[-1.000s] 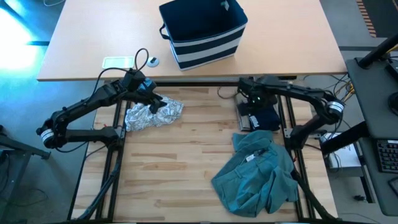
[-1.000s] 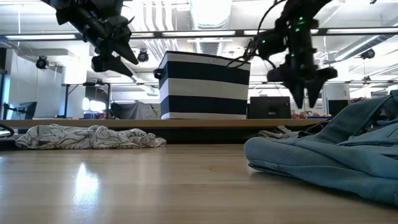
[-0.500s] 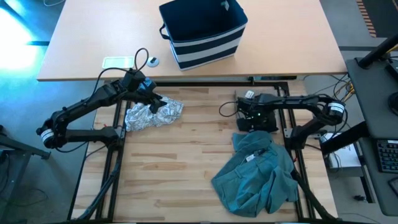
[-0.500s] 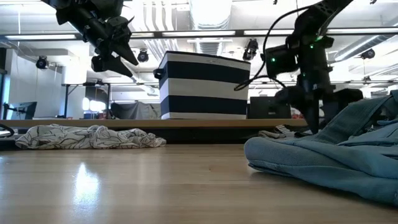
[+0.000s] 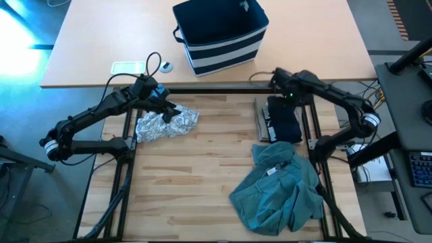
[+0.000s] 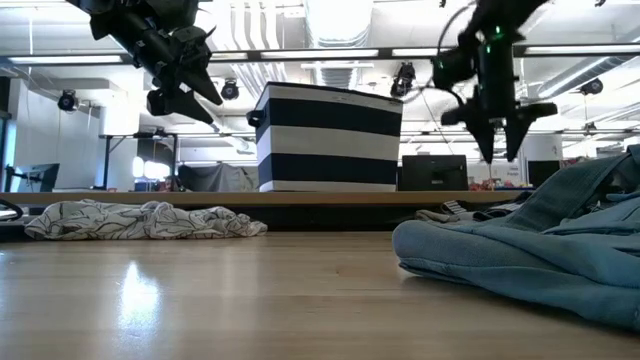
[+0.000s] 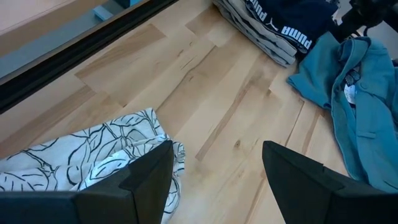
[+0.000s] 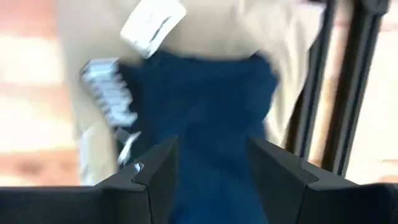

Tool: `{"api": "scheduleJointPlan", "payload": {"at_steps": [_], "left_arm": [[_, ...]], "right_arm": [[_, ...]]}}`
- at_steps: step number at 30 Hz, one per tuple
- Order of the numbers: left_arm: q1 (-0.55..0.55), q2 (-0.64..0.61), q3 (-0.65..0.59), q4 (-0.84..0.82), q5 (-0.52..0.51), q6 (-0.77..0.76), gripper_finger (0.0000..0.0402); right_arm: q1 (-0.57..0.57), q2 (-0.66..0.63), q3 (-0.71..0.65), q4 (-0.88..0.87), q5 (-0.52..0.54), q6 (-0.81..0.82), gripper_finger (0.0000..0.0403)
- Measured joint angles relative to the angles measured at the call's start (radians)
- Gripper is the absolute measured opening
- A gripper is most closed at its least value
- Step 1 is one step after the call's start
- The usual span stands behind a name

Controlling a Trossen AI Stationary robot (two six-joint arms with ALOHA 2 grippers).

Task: Fold Laundry from Bin
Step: Stack the folded blue boxer on top of the folded brown shorts

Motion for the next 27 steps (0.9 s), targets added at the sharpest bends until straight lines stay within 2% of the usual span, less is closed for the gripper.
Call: {"api": "scheduleJointPlan", "payload": {"at_steps": [4,6,10,13,21,24,27], "left_arm": [[0.0,0.0,0.0,0.0,0.001,-0.008,0.023],[0.0,-0.001,0.0,0.0,0.001,-0.016,0.023],[0.0,-0.002,0.0,0.0,0.001,-0.018,0.023],[0.0,-0.002,0.0,0.0,0.001,-0.019,0.023],[0.0,-0.003,0.0,0.01,0.0,-0.016,0.023],[0.0,-0.003,0.0,0.01,0.0,-0.016,0.023],[0.0,-0.004,0.0,0.008,0.0,-0.017,0.023]], "right_arm": [[-0.085,0.032,-0.047,0.088,0.077,-0.03,0.0183],[-0.091,0.049,-0.073,0.125,0.124,-0.001,0.0183],[-0.088,0.075,-0.135,0.236,0.149,0.052,0.0183],[-0.089,0.097,-0.165,0.242,0.234,0.1,0.0183],[-0.089,0.167,-0.221,0.31,0.233,0.072,0.0181],[-0.089,0.196,-0.224,0.332,0.226,0.049,0.016],[-0.089,0.203,-0.22,0.333,0.23,0.029,0.0108]]}}
